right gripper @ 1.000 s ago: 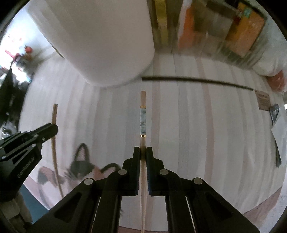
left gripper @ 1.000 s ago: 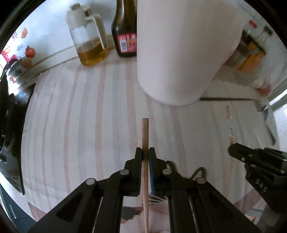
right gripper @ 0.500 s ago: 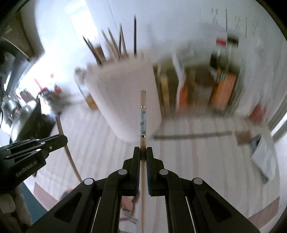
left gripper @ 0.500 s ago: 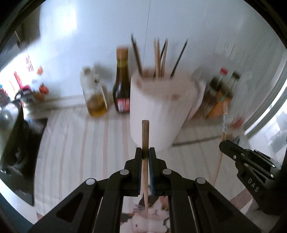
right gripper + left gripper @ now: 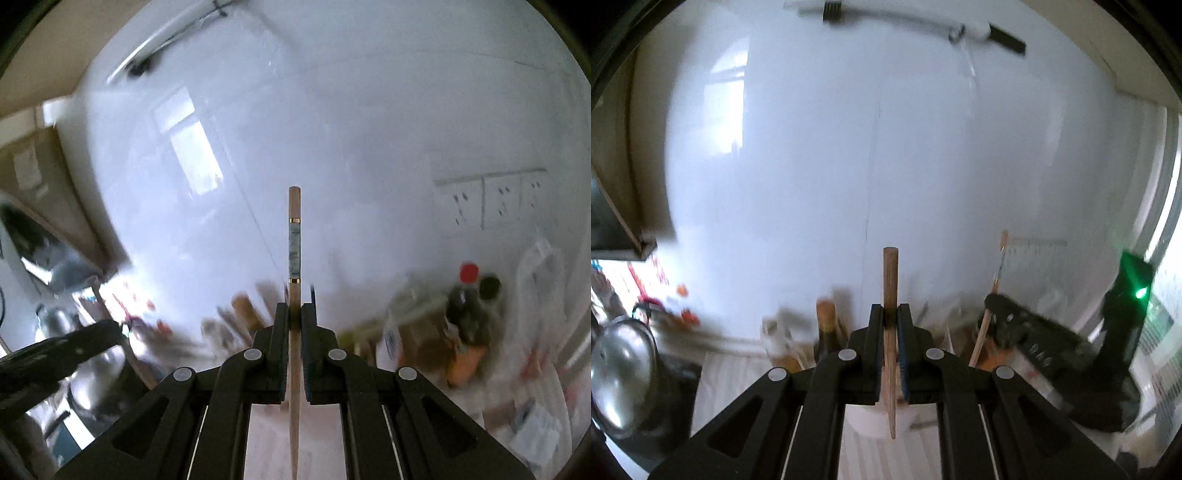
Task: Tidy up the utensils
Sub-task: 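Lift both light chopsticks and carry them over the cream holder, then lower the chopsticks into the cream holder and open both tools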
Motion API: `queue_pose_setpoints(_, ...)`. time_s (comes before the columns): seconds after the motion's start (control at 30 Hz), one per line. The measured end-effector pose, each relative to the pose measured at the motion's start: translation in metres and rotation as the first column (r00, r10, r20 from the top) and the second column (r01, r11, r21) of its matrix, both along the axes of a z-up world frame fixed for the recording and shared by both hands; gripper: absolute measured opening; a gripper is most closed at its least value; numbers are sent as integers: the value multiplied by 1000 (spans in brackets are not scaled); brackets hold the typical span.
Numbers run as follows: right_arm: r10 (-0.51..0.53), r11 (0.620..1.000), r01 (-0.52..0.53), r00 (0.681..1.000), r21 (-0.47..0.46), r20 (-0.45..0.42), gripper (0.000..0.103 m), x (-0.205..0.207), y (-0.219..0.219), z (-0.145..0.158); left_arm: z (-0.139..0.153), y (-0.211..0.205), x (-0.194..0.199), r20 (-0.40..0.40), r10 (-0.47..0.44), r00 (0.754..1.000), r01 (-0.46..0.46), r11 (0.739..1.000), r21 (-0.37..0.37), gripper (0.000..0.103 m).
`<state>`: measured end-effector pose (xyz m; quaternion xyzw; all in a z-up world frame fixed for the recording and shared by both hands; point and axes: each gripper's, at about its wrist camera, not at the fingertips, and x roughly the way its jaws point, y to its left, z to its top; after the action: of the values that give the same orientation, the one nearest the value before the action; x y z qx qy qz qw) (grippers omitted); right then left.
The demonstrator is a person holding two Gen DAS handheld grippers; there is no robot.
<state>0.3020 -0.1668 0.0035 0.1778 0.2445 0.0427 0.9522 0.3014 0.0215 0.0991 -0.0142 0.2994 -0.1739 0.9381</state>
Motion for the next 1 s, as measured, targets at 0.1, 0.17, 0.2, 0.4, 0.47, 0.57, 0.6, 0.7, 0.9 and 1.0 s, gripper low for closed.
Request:
queue_pose_setpoints(0.1, -18, 1000, 18, 1000, 5, 23, 6, 27, -3, 11, 9, -3, 22, 29, 17, 999, -17, 1000, 8, 5)
queue_pose_setpoints(0.17, -29, 1000, 29, 999, -3, 38, 6, 45, -2, 12, 8, -6, 44, 29, 29, 999, -29, 999, 20, 5)
queue_pose_setpoints(0.2, -36, 999, 37, 998, -8, 50, 6, 53, 0, 10, 5, -6, 51, 25, 33, 999, -34, 999, 25, 5)
queue_pose_setpoints(0.4, -80, 995, 85, 991, -43, 103, 6, 90, 11, -11, -36, -12, 101, -51, 49, 997, -47, 998, 39, 5)
queue_pose_setpoints(0.47, -89, 994, 95, 989, -45, 121, 6, 97, 13, -18, -49, -12, 112, -74, 53, 996, -50, 998, 36, 5)
queue_pose_setpoints(0.57, -92, 993, 100, 987, -60, 132, 6, 107, 18, -32, -60, -11, 124, -64, 69, 996, -66, 997, 48, 5)
queue_pose_setpoints(0.6, -93, 993, 103, 986, -66, 135, 6, 110, 20, -36, -62, -10, 128, -64, 70, 995, -67, 997, 48, 5)
queue_pose_setpoints(0.7, -87, 992, 98, 987, -75, 135, 6, 113, 23, -46, -67, -5, 138, -78, 72, 994, -69, 997, 32, 5)
queue_pose_setpoints(0.9, -88, 992, 98, 987, -75, 136, 6, 112, 26, -54, -64, -13, 138, -70, 59, 996, -56, 998, 42, 5)
queue_pose_setpoints(1.0, -93, 991, 104, 986, -78, 140, 6, 117, 22, -48, -64, -16, 139, -72, 53, 996, -50, 998, 44, 5)
